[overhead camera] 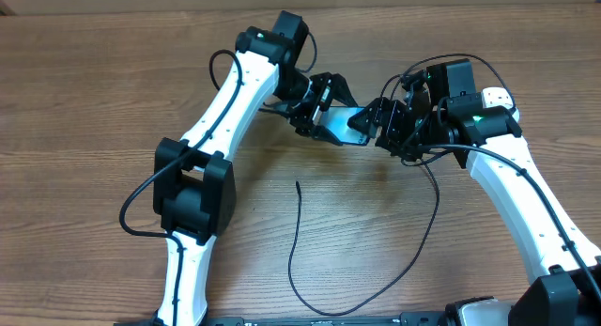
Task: Plug charger to phone and switch on socket
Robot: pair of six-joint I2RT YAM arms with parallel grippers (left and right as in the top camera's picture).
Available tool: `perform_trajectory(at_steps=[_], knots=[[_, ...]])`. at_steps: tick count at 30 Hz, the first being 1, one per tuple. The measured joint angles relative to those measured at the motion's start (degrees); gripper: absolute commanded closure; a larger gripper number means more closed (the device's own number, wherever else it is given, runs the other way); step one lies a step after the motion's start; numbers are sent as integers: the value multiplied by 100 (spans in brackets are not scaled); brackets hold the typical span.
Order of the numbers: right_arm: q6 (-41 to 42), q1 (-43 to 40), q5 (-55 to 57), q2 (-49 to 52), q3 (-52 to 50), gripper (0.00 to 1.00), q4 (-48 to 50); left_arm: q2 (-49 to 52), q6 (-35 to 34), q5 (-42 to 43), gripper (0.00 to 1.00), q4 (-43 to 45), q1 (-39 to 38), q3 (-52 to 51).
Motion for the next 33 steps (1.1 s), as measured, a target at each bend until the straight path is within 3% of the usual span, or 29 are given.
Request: perform_trajectory(at_steps=[14, 33], knots=[[24, 0, 332, -2, 0, 51, -50, 0, -229, 166, 96, 114, -256, 0], [33, 0, 560, -2, 0, 73, -131, 0, -337, 243, 96, 317, -492, 0]])
